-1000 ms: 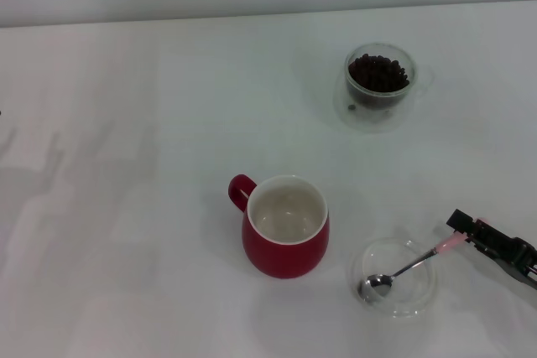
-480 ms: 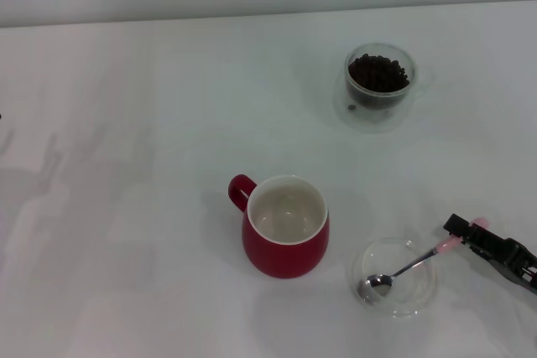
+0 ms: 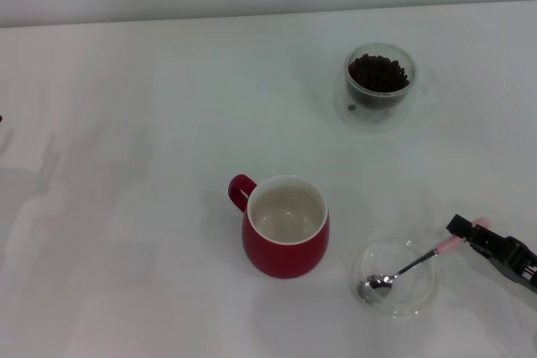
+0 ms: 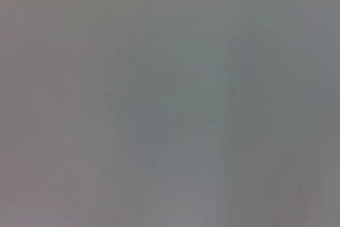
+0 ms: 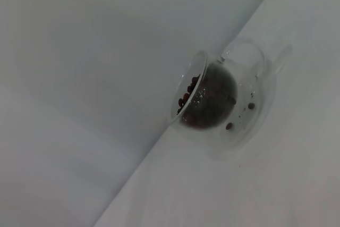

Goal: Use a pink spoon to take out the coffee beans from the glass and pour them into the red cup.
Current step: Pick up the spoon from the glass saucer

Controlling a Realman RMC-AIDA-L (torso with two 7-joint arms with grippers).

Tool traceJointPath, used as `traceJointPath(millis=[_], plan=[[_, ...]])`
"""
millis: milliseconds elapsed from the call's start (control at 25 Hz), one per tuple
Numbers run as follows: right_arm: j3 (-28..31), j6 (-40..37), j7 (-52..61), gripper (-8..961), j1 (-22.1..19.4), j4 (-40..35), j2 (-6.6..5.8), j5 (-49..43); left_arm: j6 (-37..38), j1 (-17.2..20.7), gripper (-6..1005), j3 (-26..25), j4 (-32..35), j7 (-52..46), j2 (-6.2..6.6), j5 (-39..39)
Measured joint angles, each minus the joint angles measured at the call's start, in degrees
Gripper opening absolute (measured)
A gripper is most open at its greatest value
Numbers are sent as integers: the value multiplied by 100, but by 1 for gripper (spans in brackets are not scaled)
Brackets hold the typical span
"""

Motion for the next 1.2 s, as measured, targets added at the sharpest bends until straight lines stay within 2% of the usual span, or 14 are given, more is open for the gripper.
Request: traceJointPath(millis=[360,680,960,1200], plan=[[0,44,-3,161,6,-4,0,-20,10,21,643,0,37,0,-8,0],[-24,272,39,158,76,-135,-3,-16,51,30,643,0,30,0,-9,0],[-50,605,169,154,243,-293,-87,-24,15,78,642,0,25,0,-17,0],[9,840,371,152,359,-661,-106,47,-6,127,642,0,47,0,-18,-10]])
